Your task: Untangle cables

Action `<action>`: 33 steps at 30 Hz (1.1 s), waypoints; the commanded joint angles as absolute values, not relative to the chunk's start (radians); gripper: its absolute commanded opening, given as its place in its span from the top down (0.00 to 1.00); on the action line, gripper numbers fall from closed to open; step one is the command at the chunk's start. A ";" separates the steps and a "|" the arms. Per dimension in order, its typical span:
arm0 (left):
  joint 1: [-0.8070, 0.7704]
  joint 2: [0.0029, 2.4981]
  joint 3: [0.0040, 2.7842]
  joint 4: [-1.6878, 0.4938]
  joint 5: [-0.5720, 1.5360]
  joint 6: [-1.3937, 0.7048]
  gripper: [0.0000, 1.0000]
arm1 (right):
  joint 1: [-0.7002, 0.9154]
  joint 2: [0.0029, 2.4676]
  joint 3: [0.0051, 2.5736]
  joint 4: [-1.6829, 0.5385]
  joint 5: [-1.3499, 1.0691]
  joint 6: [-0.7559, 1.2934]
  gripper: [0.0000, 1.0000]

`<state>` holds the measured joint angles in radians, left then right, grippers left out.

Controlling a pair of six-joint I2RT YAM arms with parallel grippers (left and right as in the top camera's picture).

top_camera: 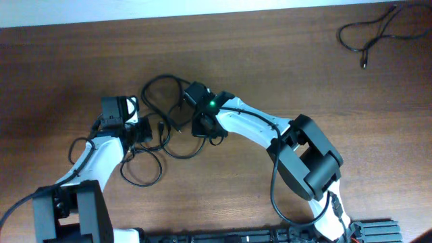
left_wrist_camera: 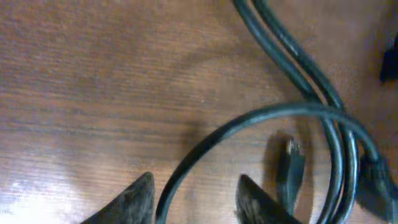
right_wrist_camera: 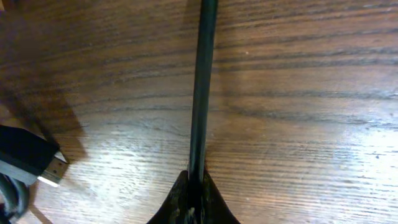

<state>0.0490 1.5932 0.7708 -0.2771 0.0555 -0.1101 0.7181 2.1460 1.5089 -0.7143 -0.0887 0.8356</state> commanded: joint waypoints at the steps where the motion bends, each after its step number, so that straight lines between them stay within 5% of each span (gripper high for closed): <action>1: 0.053 1.590 0.689 -0.189 0.067 -0.226 0.61 | 0.670 2.196 1.481 -0.772 -0.102 0.815 0.96; 3: 0.053 1.591 0.635 -0.126 0.065 -0.243 0.61 | 0.645 2.193 1.481 -0.786 -0.136 0.753 0.96; 4: 0.053 1.591 0.621 -0.112 0.056 -0.243 0.69 | 0.635 2.191 1.483 -0.786 -0.157 0.708 0.96; 6: 0.053 1.591 0.616 -0.117 0.015 -0.242 1.00 | 0.609 2.173 1.485 -0.792 -0.173 0.611 0.96; 15: 0.155 1.517 0.666 -0.178 -0.024 -0.262 1.00 | 0.212 1.885 1.485 -1.034 0.208 0.467 0.96; 24: 0.347 1.464 0.666 -0.200 -0.127 -0.489 1.00 | -0.320 1.603 1.485 -1.048 0.122 0.467 0.96; 28: 0.356 1.464 0.666 -0.163 -0.004 -0.530 1.00 | -0.353 1.606 1.485 -1.044 0.001 0.466 0.96; 33: 0.352 1.464 0.666 0.072 0.452 -0.492 1.00 | -0.214 1.613 1.479 -1.010 -0.074 0.392 0.96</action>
<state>0.3313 1.4792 0.6479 -0.0475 0.1921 -0.5190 -0.2813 1.6257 1.4750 -1.0328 -0.1120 0.4339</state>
